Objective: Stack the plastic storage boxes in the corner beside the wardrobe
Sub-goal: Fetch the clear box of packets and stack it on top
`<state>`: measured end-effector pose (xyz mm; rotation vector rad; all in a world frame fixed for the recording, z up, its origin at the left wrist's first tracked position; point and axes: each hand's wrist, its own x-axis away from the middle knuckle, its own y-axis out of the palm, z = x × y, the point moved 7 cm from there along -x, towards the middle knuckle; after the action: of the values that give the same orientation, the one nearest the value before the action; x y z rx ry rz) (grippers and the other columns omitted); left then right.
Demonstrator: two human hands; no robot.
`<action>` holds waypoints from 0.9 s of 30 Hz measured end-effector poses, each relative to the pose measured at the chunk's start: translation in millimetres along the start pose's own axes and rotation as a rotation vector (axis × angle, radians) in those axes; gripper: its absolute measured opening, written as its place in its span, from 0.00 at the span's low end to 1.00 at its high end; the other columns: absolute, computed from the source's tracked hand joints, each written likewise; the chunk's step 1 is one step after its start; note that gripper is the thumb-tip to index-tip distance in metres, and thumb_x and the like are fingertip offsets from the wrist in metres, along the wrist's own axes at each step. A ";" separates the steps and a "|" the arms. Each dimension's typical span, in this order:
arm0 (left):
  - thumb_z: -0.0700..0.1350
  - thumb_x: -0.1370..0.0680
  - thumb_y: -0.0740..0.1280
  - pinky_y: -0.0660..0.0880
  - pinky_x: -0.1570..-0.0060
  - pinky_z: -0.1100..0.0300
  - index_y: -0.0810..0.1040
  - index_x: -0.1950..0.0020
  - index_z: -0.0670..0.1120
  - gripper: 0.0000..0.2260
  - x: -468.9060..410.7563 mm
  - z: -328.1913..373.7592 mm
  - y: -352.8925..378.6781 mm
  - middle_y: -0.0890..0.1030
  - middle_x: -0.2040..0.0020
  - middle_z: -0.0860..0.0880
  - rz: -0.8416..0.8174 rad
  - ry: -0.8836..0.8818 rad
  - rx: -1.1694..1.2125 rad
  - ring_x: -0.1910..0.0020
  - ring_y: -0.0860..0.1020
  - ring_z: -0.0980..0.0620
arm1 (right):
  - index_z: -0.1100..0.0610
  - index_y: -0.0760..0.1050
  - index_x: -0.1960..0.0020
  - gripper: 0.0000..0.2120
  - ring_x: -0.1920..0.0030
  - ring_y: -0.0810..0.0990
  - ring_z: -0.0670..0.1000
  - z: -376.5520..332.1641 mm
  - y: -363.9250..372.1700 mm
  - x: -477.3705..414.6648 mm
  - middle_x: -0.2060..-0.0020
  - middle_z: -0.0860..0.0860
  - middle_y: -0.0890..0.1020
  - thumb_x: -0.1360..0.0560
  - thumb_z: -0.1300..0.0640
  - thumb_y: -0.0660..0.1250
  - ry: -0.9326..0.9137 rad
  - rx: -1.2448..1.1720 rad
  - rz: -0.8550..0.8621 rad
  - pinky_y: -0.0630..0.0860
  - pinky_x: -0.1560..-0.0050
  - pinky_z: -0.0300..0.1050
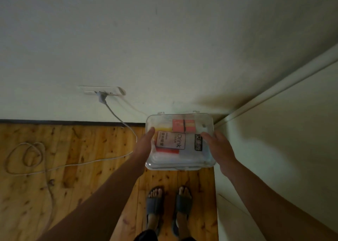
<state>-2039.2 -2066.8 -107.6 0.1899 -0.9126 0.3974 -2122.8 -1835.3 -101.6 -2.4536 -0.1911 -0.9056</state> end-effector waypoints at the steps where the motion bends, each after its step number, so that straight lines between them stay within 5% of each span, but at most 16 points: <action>1: 0.56 0.18 0.56 0.78 0.46 0.50 0.79 0.40 0.46 0.19 -7.2 -3.3 -0.1 0.85 0.50 0.45 -0.002 0.004 -0.004 0.49 0.83 0.46 | 0.51 0.74 0.38 0.19 0.52 0.78 0.50 2.8 0.1 -4.7 0.53 0.48 0.80 0.25 0.43 0.65 -0.001 -0.006 0.001 0.73 0.55 0.46; 5: 0.57 0.18 0.55 0.78 0.61 0.62 0.80 0.47 0.51 0.17 -46.1 -20.2 3.4 0.86 0.57 0.54 -0.006 0.035 -0.035 0.57 0.84 0.56 | 0.49 0.75 0.42 0.15 0.55 0.77 0.47 18.9 8.4 -35.5 0.57 0.45 0.79 0.26 0.43 0.65 -0.004 -0.010 -0.009 0.69 0.63 0.43; 10: 0.57 0.17 0.54 0.73 0.74 0.71 0.76 0.52 0.54 0.14 -79.8 -35.2 7.7 0.82 0.68 0.63 0.002 0.056 -0.026 0.68 0.80 0.68 | 0.50 0.75 0.43 0.15 0.53 0.78 0.50 33.2 19.6 -68.2 0.55 0.46 0.79 0.26 0.44 0.65 -0.008 -0.017 -0.015 0.70 0.60 0.44; 18: 0.57 0.17 0.54 0.73 0.75 0.72 0.75 0.54 0.55 0.13 -117.3 -53.7 1.1 0.82 0.69 0.62 0.041 0.051 -0.044 0.69 0.79 0.68 | 0.50 0.74 0.43 0.16 0.53 0.78 0.49 57.0 43.6 -98.4 0.55 0.47 0.79 0.27 0.43 0.65 0.005 -0.006 -0.049 0.74 0.56 0.47; 22: 0.56 0.17 0.54 0.71 0.77 0.73 0.75 0.56 0.53 0.15 -123.0 -58.1 3.6 0.80 0.72 0.64 0.034 0.041 -0.060 0.72 0.78 0.69 | 0.51 0.74 0.46 0.13 0.57 0.77 0.46 66.0 46.2 -102.1 0.58 0.45 0.78 0.26 0.44 0.65 0.017 -0.020 -0.049 0.69 0.64 0.42; 27: 0.59 0.18 0.54 0.70 0.62 0.65 0.74 0.56 0.56 0.14 -132.0 -64.5 0.5 0.80 0.71 0.66 0.056 0.040 -0.083 0.67 0.78 0.68 | 0.53 0.75 0.46 0.15 0.56 0.78 0.48 71.3 48.0 -103.9 0.56 0.48 0.79 0.26 0.45 0.65 0.027 -0.043 -0.041 0.69 0.63 0.43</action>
<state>-2064.4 -2078.8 -251.9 0.0800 -0.8952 0.4127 -2147.8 -1835.4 -234.1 -2.4840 -0.2152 -0.9698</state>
